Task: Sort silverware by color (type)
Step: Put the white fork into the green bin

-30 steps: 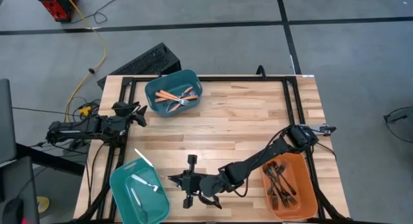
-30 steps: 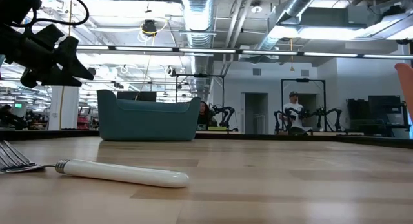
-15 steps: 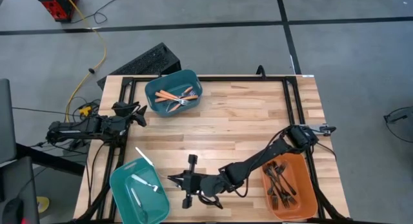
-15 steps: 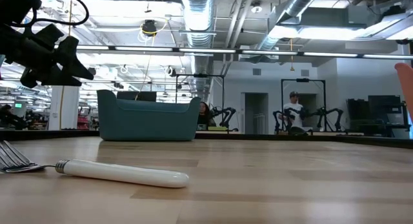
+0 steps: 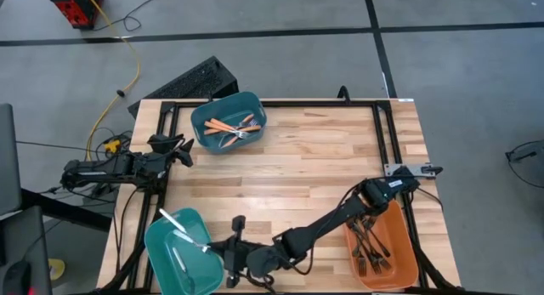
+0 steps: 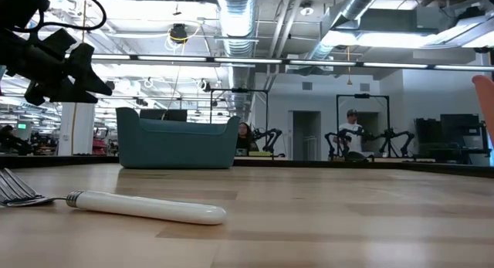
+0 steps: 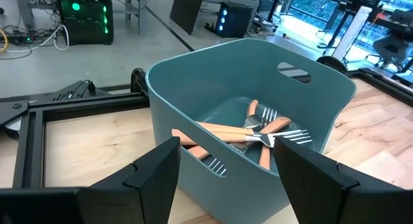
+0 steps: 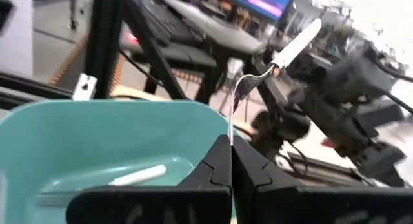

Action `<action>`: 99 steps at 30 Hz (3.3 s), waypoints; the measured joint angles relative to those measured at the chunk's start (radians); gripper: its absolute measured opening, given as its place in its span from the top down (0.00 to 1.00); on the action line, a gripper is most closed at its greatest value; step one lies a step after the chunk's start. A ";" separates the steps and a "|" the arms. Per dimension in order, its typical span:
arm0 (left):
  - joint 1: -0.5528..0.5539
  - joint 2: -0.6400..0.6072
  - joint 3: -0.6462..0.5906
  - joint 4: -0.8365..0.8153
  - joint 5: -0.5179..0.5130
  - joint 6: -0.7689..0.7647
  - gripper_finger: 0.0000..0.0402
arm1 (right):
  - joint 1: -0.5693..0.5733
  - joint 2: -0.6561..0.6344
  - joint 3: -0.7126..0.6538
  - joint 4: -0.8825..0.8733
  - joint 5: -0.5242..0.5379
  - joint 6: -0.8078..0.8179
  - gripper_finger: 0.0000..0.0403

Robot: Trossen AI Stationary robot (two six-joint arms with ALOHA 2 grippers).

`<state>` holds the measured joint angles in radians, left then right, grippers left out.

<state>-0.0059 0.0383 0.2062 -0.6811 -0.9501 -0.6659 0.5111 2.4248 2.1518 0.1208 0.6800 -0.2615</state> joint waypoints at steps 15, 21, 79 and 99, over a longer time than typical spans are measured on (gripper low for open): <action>0.000 0.000 0.000 0.000 -0.006 0.000 0.42 | -0.015 0.003 0.035 -0.146 -0.084 0.222 0.96; 0.000 0.000 0.000 0.000 -0.007 0.000 0.42 | -0.030 0.030 0.038 -0.112 -0.157 0.287 0.96; 0.000 0.000 0.000 -0.001 -0.005 0.007 0.42 | -0.163 0.113 0.111 -0.310 -0.603 0.487 0.96; 0.000 0.000 0.000 -0.001 -0.003 0.007 0.42 | -0.158 0.116 0.173 -0.409 -0.607 0.454 0.96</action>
<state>-0.0055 0.0387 0.2062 -0.6823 -0.9535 -0.6585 0.3531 2.5404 2.3253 -0.2882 0.0727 0.1923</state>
